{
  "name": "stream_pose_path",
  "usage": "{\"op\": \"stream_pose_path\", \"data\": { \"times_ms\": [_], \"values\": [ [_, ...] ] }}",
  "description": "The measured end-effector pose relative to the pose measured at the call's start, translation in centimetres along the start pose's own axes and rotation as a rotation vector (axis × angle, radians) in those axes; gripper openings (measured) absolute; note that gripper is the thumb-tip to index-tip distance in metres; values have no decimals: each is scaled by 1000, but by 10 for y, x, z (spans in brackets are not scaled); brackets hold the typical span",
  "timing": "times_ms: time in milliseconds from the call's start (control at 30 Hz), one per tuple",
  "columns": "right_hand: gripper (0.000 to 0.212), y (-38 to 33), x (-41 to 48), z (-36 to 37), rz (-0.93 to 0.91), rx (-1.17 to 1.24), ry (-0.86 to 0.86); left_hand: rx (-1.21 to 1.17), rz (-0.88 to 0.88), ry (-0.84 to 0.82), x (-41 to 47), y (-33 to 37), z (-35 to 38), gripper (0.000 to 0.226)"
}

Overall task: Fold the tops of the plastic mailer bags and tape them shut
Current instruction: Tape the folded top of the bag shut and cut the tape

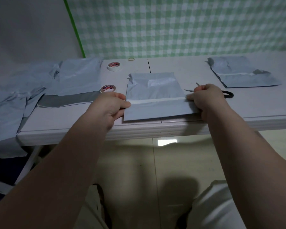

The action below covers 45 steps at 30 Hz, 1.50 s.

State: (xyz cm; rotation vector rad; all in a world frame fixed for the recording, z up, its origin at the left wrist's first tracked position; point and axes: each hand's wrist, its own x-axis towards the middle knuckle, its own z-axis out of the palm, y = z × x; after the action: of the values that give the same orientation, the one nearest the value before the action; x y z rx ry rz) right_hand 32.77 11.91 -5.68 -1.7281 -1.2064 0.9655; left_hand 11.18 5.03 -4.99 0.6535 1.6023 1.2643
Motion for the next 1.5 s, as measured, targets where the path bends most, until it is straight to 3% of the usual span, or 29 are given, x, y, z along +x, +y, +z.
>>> {"op": "stream_pose_path", "data": {
  "times_ms": [200, 300, 500, 633, 733, 833, 900, 967, 1133, 1333, 1500],
  "values": [
    [21, 8, -13, -11, 78, 119, -238, -8, -23, -121, -10, -7, -25, 26],
    [8, 8, -13, -8, 2, 11, -210, -8, -36, -202, -13, -4, -29, 23],
    [17, -12, -6, 5, -161, -314, -94, -82, 27, -180, -4, 10, -2, 8],
    [17, -16, -4, 3, -161, -417, -138, -234, -47, -112, 6, 18, 10, 7],
    [16, -19, -7, -3, -127, -343, -243, -276, -33, -106, 11, 22, 16, 8],
    [20, -24, -5, -11, -19, -140, -447, -148, -2, -116, 12, 21, 21, 43],
    [18, -25, 0, -12, 53, -29, -520, -145, -37, -171, 10, 21, 19, 52],
    [16, -27, 5, -11, 94, 31, -570, -182, -89, -233, 8, 23, 13, 48],
    [42, -34, 12, 0, 126, 114, -760, -276, -171, -328, 9, 23, 5, 38],
    [52, -45, 30, -19, 99, 316, -658, -278, -17, -485, 8, 42, 35, 55],
    [55, -44, 66, -72, -73, 126, -313, -172, 36, -590, 13, 63, 120, 61]
  ]
}}
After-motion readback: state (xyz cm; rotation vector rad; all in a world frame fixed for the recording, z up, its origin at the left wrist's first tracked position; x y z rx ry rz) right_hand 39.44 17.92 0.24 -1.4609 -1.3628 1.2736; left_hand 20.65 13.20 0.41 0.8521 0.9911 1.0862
